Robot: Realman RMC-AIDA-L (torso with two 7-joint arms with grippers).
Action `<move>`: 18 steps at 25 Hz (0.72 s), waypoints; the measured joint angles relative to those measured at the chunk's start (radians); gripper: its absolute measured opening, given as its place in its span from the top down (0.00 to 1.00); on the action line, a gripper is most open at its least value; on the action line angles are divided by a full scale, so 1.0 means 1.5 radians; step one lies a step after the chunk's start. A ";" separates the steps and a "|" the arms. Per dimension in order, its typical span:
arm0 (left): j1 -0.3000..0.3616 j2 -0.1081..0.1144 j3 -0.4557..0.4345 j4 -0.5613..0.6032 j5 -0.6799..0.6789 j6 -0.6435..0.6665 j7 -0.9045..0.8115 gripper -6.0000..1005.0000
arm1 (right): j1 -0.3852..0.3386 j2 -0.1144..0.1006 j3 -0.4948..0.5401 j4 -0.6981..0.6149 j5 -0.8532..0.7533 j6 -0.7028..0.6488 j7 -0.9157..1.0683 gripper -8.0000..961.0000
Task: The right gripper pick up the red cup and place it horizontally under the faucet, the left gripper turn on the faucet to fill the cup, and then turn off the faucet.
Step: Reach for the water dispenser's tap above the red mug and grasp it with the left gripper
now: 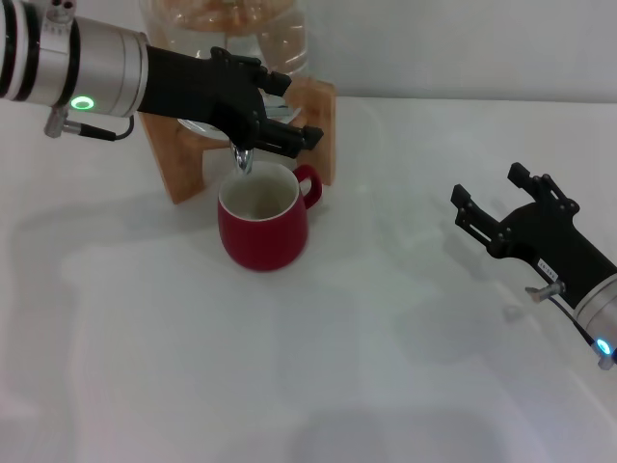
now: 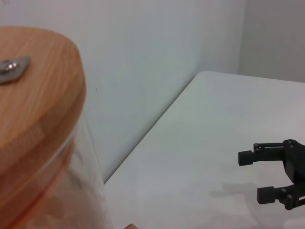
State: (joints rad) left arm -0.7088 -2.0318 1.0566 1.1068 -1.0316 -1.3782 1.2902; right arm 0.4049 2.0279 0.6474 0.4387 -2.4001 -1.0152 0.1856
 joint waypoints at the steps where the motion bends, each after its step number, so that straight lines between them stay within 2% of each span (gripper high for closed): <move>1: 0.000 0.000 0.000 0.000 0.000 0.000 0.002 0.15 | 0.000 0.000 0.000 0.000 0.000 0.000 0.000 0.12; 18: -0.009 -0.004 0.003 -0.024 0.007 0.025 0.028 0.15 | 0.000 0.000 0.000 0.000 0.005 0.002 0.000 0.12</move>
State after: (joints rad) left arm -0.7223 -2.0373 1.0615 1.0713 -1.0209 -1.3403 1.3328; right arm 0.4049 2.0279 0.6474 0.4387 -2.3931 -1.0123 0.1856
